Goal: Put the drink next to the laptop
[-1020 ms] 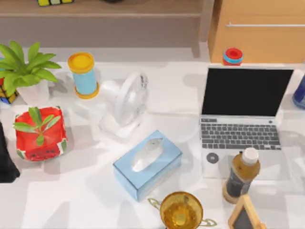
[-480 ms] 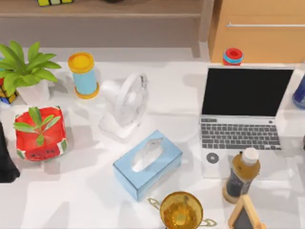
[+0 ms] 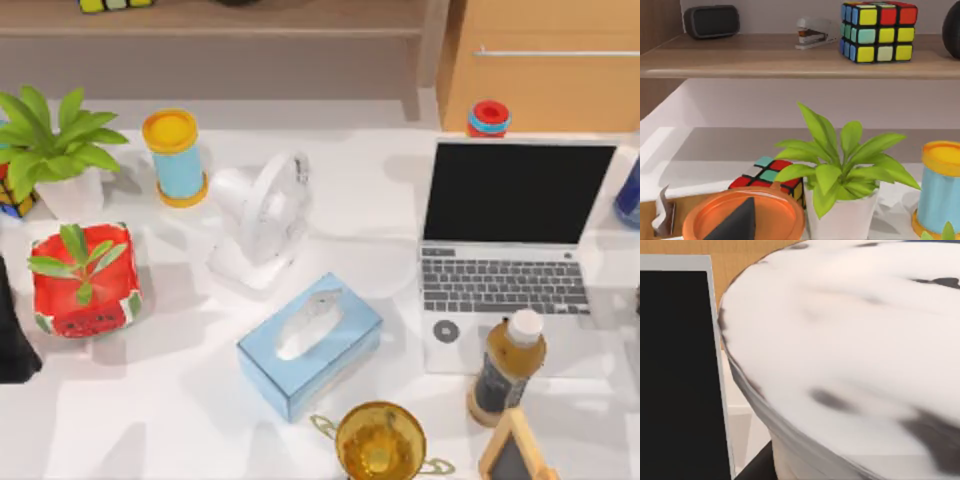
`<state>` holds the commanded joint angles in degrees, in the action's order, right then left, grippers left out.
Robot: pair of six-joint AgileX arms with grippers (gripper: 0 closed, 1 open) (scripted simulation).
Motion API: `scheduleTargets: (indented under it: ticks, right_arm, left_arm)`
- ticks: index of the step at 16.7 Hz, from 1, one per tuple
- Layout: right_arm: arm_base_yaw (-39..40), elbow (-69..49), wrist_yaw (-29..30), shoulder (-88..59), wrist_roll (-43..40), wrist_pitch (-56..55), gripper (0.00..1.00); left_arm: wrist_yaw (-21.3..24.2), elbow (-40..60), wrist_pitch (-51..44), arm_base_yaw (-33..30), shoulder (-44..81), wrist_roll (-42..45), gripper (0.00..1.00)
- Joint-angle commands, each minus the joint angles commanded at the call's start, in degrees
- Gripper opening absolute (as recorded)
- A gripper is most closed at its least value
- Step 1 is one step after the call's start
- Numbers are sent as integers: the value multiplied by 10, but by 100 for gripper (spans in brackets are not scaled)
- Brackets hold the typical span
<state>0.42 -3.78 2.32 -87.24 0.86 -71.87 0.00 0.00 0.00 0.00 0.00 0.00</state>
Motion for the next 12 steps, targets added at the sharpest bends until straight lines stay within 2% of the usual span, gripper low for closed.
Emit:
scheduleTargets:
  ticks: [8, 12]
  right_arm:
    - [0, 0, 0, 0, 0, 0, 98]
    - [0, 0, 0, 0, 0, 0, 100]
  left_arm:
    - [0, 0, 0, 0, 0, 0, 100]
    - [0, 0, 0, 0, 0, 0, 100]
